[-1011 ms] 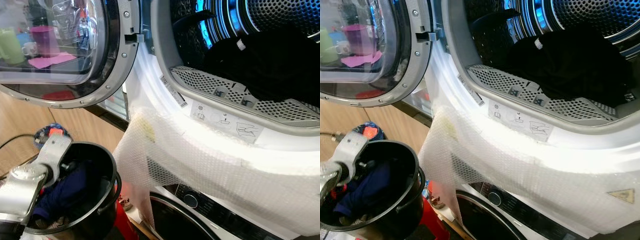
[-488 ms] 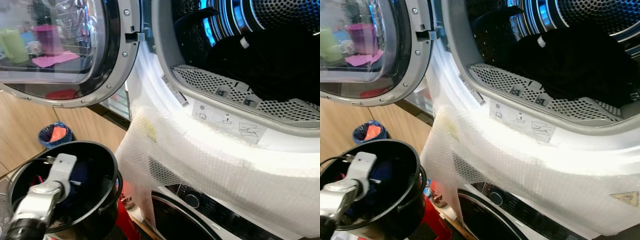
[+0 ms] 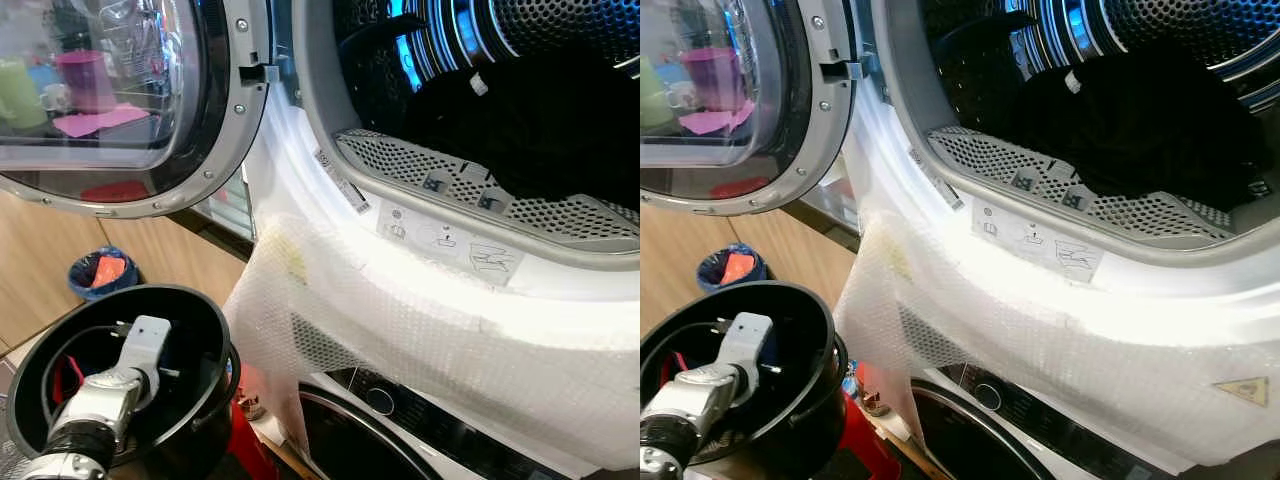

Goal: Clothes washing

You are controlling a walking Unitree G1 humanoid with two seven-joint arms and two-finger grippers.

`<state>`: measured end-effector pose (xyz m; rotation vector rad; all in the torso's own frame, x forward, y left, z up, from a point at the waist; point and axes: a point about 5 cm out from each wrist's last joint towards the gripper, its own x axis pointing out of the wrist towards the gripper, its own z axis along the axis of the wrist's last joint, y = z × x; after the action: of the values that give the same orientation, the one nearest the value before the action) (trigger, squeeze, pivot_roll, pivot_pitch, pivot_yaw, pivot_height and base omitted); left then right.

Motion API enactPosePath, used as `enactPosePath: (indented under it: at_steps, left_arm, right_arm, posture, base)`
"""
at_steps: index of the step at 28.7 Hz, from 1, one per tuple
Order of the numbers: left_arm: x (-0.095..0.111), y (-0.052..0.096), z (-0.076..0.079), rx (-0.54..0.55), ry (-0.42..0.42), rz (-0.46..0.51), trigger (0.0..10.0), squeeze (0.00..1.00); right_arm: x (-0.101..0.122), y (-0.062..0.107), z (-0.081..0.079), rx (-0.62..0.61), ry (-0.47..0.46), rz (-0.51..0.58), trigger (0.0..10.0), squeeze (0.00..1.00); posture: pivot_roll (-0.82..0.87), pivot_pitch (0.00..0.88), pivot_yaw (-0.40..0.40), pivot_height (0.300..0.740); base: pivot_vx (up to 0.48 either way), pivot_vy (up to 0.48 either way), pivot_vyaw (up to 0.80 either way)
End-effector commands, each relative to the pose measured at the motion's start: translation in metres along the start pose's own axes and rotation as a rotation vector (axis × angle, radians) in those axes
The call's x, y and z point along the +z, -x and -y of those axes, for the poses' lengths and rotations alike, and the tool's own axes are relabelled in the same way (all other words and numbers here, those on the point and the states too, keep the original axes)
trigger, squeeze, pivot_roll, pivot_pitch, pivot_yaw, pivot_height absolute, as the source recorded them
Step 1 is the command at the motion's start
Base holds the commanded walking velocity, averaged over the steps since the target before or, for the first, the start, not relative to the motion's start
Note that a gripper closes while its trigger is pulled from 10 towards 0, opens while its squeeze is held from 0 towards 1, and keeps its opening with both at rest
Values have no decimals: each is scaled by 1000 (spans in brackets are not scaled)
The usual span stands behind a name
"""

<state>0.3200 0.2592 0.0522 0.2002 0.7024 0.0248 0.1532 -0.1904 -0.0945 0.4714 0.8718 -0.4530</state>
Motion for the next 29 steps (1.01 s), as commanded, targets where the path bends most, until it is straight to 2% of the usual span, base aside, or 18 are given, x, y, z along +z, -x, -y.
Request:
enactPosePath:
  at_steps: [1,7,12,16,18,20,23,24,25,26,27,28,29]
  left_arm:
    - [-6,-2,2,15,-42,-29,10000,0]
    - [-13,-6,6,42,-35,-39,10000,0]
    - [-17,-9,19,40,-11,-49,10000,0]
    - [-21,-11,26,42,41,-62,10000,0]
    - [-21,-11,27,66,89,-63,10000,0]
    - [-20,-12,28,98,175,-59,10000,0]
    - [-17,-12,29,113,216,-48,9961,0]
    - [-16,-12,29,119,234,-45,9333,0]
    - [-15,-12,28,126,250,-40,4588,0]
    - [-13,-12,27,134,266,-34,3176,0]
    - [-13,-12,26,140,275,-30,3176,0]
    - [-11,-12,25,147,280,-27,0,0]
    - [-10,-12,24,154,286,-25,0,0]
  right_arm:
    - [-6,1,1,-3,-1,-22,10000,0]
    - [-7,2,6,-26,15,-17,10000,0]
    - [-2,2,11,-35,-8,2,10000,0]
    - [0,1,12,-34,-14,11,10000,0]
    - [2,1,14,-36,-25,18,10000,0]
    - [4,1,16,-39,-31,23,10000,0]
    - [5,1,17,-39,-35,27,10000,0]
    - [5,1,17,-39,-38,29,10000,0]
    - [6,1,17,-38,-41,31,10000,0]
    - [6,1,17,-38,-44,32,10000,0]
    - [6,1,18,-38,-46,32,10000,0]
    - [7,1,17,-35,-49,34,10000,0]
    - [7,1,16,-29,-56,35,10000,0]
  posture:
    - [156,56,-6,740]
    - [145,58,-11,740]
    - [126,66,-26,740]
    - [117,69,-32,740]
    - [110,72,-36,740]
    - [104,73,-41,740]
    - [103,74,-43,740]
    - [102,75,-44,740]
    - [102,76,-45,740]
    - [101,76,-46,740]
    - [100,77,-46,740]
    - [101,76,-48,740]
    - [102,78,-48,740]
  base:
    - [0,0,0]
    - [0,0,0]
    - [0,0,0]
    - [0,0,0]
    - [0,0,0]
    - [0,0,0]
    - [0,0,0]
    - [0,0,0]
    - [0,0,0]
    - [0,0,0]
    - [0,0,0]
    - [0,0,0]
    - [0,0,0]
